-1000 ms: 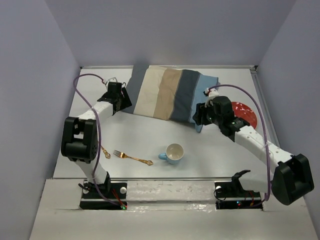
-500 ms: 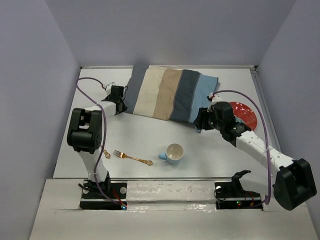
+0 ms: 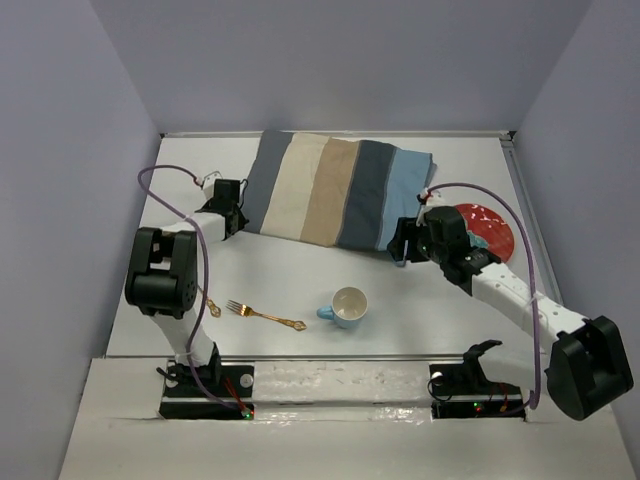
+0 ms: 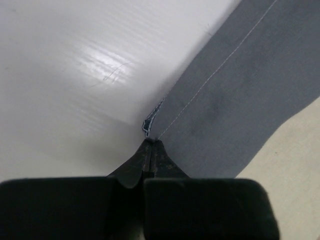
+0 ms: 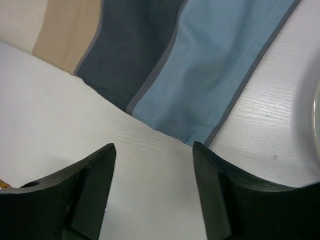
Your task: Set the dinner table for one person
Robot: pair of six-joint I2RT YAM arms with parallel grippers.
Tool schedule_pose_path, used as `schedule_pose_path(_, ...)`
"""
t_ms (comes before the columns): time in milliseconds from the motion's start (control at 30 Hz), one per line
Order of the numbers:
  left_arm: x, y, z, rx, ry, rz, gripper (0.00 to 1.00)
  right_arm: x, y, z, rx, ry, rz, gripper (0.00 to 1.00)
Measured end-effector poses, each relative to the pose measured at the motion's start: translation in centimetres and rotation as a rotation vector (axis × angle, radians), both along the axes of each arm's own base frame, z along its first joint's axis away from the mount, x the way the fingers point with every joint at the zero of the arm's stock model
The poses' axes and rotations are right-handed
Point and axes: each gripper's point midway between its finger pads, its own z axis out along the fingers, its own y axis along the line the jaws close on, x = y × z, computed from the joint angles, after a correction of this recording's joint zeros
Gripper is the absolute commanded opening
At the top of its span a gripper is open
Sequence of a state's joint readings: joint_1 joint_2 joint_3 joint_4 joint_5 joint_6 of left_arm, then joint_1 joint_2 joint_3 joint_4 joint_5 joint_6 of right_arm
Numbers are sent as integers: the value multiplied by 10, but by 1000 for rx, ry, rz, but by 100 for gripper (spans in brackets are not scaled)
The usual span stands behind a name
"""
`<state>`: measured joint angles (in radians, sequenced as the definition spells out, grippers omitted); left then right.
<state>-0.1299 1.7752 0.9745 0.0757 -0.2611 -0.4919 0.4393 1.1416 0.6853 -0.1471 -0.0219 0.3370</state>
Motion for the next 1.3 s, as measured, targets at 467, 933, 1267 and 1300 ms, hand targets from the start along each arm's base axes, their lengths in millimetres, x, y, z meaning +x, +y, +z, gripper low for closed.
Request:
schedule_pose_path(467, -64, 24, 62, -76, -175, 83, 0, 13, -28, -42, -83, 99, -226, 64)
schedule_pose_path(933, -102, 16, 51, -171, -196, 85, 0, -4, -38, -96, -123, 268, -326, 48)
schedule_pose_path(1267, -111, 15, 41, -206, -225, 109, 0, 2, -55, -104, -134, 286, -425, 0)
schedule_pose_path(1300, -113, 15, 39, -208, -224, 110, 0, 1, -56, -103, -136, 284, -429, 0)
